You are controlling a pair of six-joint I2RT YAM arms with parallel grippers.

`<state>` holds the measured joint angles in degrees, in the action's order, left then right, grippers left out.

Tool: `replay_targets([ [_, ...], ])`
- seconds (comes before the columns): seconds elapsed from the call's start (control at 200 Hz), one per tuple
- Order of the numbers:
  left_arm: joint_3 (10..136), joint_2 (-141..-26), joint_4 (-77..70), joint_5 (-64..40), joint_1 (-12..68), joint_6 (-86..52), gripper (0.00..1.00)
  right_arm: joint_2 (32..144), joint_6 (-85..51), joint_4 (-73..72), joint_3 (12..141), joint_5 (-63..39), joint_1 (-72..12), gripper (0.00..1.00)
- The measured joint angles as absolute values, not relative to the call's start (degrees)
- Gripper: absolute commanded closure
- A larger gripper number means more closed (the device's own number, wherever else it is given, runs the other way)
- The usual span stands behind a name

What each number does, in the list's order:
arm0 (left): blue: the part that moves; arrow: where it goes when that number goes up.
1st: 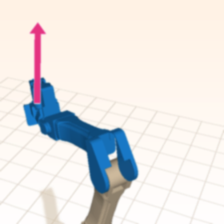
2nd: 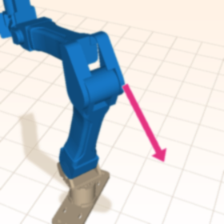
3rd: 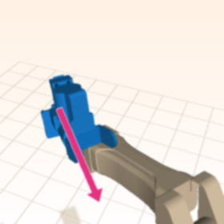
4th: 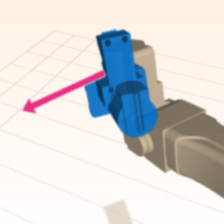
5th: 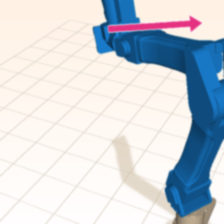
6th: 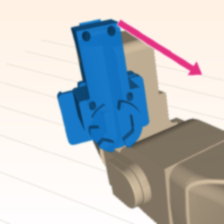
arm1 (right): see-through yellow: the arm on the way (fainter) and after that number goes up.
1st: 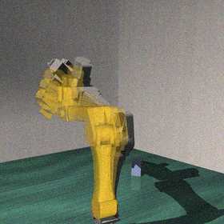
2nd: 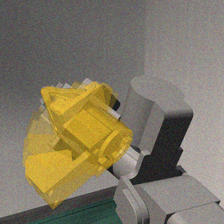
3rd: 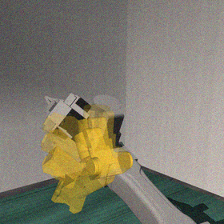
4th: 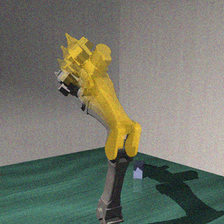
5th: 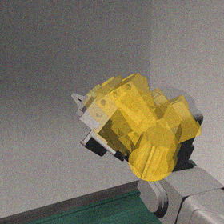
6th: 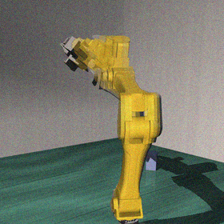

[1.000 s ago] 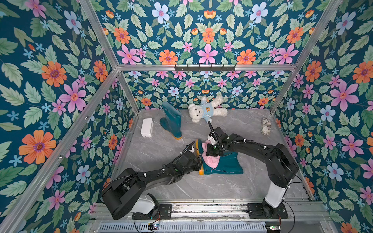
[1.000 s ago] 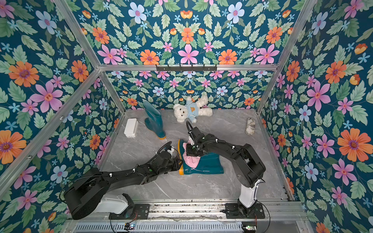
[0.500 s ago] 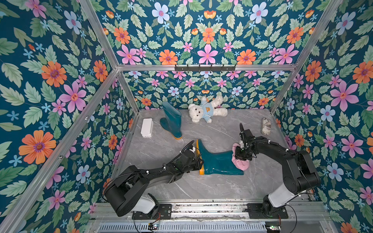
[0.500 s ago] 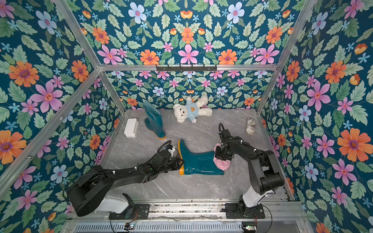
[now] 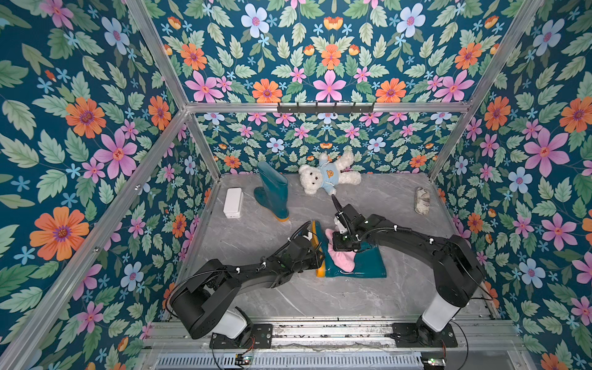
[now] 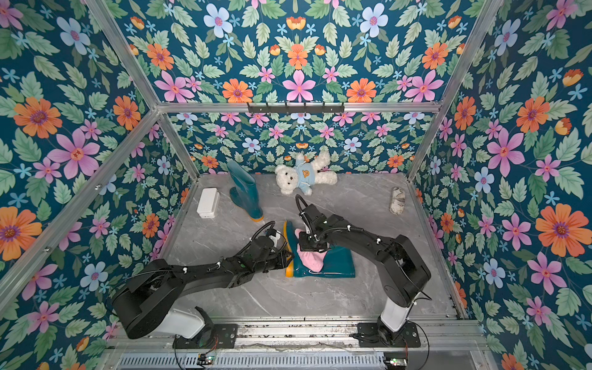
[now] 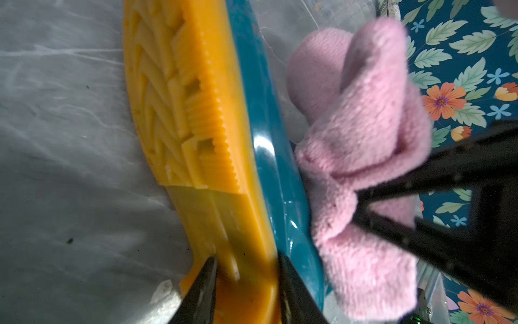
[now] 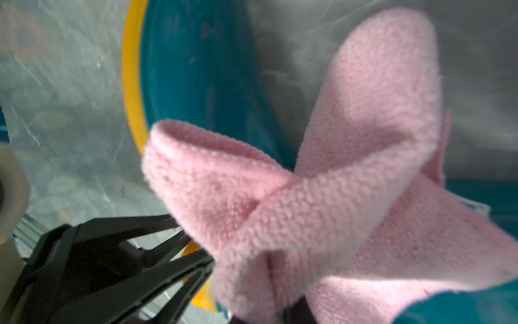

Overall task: Wipe the rubber boots with a cloth
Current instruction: Wipe the dirt off the rubber boot.

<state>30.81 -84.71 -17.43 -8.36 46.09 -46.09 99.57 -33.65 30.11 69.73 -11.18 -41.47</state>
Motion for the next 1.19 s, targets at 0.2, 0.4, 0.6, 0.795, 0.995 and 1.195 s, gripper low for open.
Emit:
replay_targets([
  [0.2, 30.8, -84.5, -17.0, -8.3, 46.1, -46.1, 0.63, 102.0, -35.4, 25.7, 67.3, -9.4, -43.7, 1.0],
  [0.4, 30.5, -84.2, -17.1, -8.1, 46.1, -46.1, 0.63, 97.9, -35.3, 21.0, 58.9, -12.7, -37.8, 1.0],
  [0.6, 30.3, -84.2, -17.5, -8.1, 46.1, -46.1, 0.63, 91.4, -32.9, 28.1, 50.1, -11.3, -24.8, 1.0],
  [0.795, 30.3, -84.3, -17.7, -8.1, 46.1, -46.1, 0.63, 86.0, -30.1, 33.0, 46.8, -8.1, -14.4, 1.0],
  [0.995, 30.5, -84.2, -17.1, -8.0, 46.1, -46.1, 0.63, 84.2, -29.8, 34.8, 51.2, -6.6, -21.0, 1.0],
  [1.195, 30.5, -84.0, -16.9, -7.9, 46.2, -46.2, 0.63, 89.1, -33.3, 32.7, 61.5, -7.5, -39.4, 1.0],
])
